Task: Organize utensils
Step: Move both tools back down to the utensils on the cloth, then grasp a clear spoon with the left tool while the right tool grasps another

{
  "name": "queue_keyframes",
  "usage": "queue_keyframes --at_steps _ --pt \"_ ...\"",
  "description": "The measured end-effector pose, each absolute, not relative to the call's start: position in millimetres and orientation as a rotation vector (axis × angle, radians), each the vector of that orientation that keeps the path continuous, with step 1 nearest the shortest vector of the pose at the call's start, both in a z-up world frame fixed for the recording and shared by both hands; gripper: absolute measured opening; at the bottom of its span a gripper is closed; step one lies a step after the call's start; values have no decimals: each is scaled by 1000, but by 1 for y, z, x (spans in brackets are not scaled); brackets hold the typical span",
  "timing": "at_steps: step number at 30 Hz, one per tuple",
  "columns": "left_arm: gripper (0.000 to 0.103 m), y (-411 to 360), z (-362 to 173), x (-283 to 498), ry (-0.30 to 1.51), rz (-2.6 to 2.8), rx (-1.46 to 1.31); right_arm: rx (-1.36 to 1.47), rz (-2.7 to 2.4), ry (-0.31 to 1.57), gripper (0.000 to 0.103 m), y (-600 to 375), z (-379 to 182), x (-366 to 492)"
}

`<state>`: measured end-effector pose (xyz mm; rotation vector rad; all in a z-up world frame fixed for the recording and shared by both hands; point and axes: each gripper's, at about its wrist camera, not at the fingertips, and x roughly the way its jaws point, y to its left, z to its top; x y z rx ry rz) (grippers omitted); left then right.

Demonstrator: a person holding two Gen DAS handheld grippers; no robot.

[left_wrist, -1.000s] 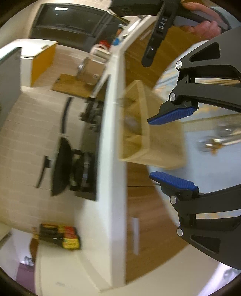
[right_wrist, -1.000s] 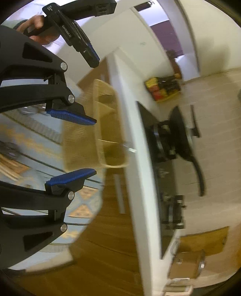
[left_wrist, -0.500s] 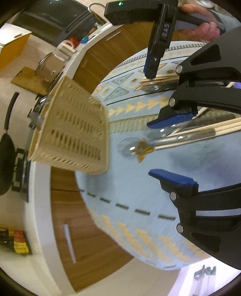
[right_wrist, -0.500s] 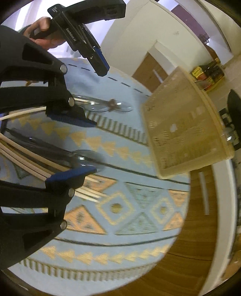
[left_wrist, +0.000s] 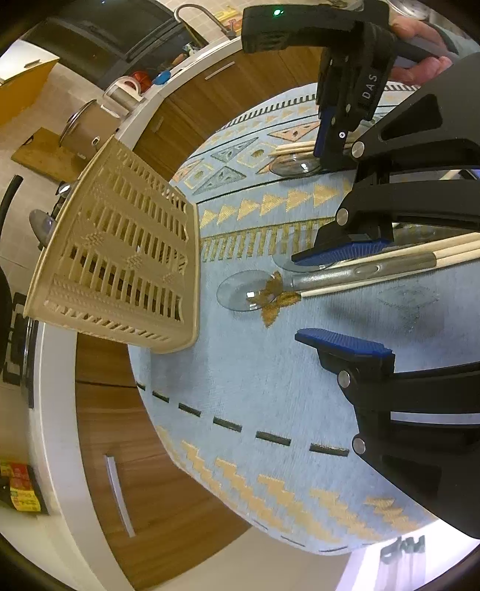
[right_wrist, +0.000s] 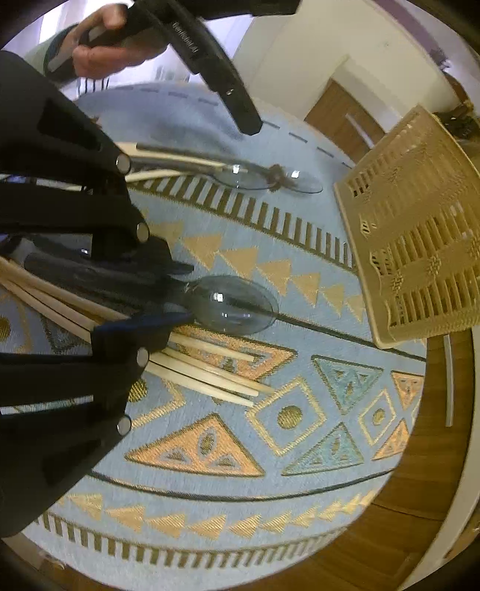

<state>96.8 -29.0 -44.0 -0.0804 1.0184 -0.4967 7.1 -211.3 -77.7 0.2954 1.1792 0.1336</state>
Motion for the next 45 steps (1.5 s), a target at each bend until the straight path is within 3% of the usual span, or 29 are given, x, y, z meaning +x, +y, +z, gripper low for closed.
queue_keyframes --at_steps 7,14,15,17,18,26,31,34,36,38,42,45 --pt "33 -31 -55 125 1103 -543 -131 290 147 1126 9 -205 -66 10" --pt "32 -72 -59 135 1138 -473 89 343 190 1082 8 -216 -56 12" --pt "29 -78 -60 134 1136 -459 134 348 189 1082 8 -217 -57 13" --pt "6 -87 -60 133 1133 -439 198 360 191 1083 8 -222 -57 11" --pt "3 -87 -59 134 1130 -450 182 363 196 1081 8 -222 -57 11" --pt "2 -45 -44 134 1079 -618 -106 370 242 1038 4 -226 -49 9" --pt "2 -21 -42 129 1058 -597 -144 332 231 1025 4 -218 -48 8" --pt "2 -11 -45 127 1067 -591 -146 333 252 1043 9 -219 -49 9" --pt "2 -7 -48 125 1067 -605 -140 305 267 1064 28 -215 -50 11" --pt "2 -8 -52 123 1074 -601 -126 226 273 1091 40 -205 -51 14" --pt "2 -6 -60 121 1105 -600 -109 96 289 1172 36 -183 -61 22" --pt "9 -6 -63 122 1117 -589 -73 19 296 1207 32 -171 -68 29"
